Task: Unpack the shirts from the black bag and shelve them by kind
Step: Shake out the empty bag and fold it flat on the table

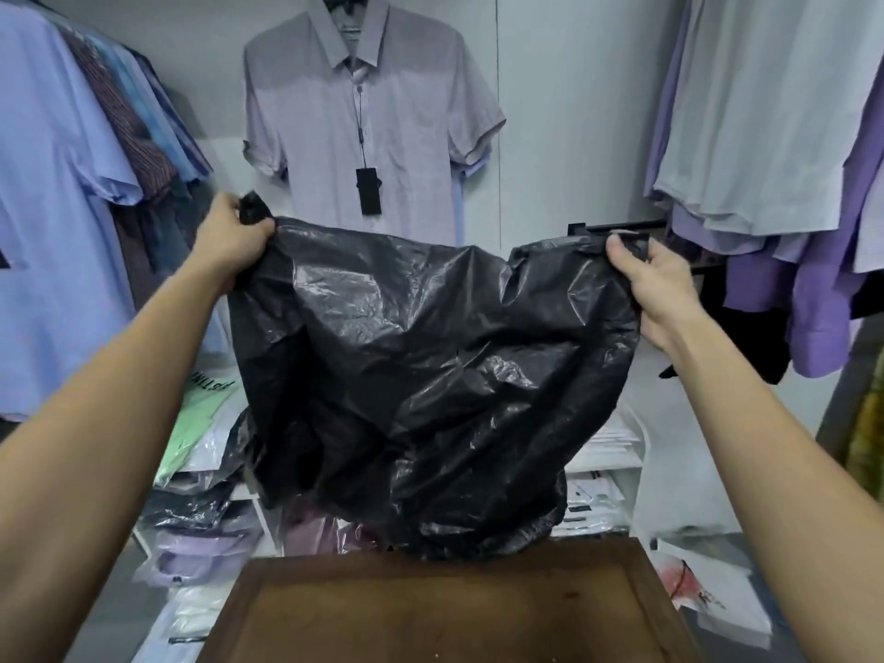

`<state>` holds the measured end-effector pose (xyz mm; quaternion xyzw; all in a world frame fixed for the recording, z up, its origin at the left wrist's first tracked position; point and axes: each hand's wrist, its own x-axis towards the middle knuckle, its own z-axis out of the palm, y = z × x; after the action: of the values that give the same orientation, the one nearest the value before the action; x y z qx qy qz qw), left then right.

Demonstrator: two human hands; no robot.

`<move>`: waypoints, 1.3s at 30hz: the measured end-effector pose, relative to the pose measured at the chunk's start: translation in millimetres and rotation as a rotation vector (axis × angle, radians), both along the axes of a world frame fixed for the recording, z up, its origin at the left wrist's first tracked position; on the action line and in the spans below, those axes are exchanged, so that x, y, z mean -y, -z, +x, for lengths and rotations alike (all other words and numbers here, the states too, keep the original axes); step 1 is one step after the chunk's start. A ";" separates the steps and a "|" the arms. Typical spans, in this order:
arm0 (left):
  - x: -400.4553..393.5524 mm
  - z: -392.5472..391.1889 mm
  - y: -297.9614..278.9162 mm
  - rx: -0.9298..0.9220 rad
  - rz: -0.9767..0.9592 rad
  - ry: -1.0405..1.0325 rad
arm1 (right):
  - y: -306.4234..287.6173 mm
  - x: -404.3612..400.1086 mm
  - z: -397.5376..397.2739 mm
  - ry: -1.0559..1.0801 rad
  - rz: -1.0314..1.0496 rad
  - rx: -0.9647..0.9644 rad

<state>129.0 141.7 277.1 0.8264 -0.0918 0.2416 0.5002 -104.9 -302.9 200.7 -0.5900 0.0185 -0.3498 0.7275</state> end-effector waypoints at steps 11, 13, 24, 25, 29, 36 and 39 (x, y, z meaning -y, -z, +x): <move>-9.6 -62.9 -62.2 0.275 -0.244 -0.108 | -80.2 41.6 -0.2 0.354 -0.137 0.044; -7.5 -77.8 -72.0 0.312 -0.248 -0.129 | -91.3 50.0 0.5 0.416 -0.161 0.028; -2.3 -167.8 -118.2 0.554 -0.075 -0.327 | -130.0 40.1 -64.7 0.697 -0.389 0.040; 0.0 -174.5 -123.1 0.565 -0.074 -0.331 | -133.4 42.8 -71.3 0.709 -0.386 0.056; 9.3 -193.9 -136.9 0.558 -0.088 -0.353 | -151.4 52.3 -101.5 0.771 -0.451 0.094; 5.8 -140.1 -85.7 0.252 0.120 -0.319 | -154.2 52.1 -111.8 0.805 -0.722 -0.023; 0.0 -119.6 -41.0 0.072 0.054 -0.309 | -129.8 44.3 -93.5 0.738 -0.778 -0.082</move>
<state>9.4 141.7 318.1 0.8347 0.0119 0.3424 0.4311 -198.4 -347.2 330.5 -0.7834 0.1221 -0.5401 0.2823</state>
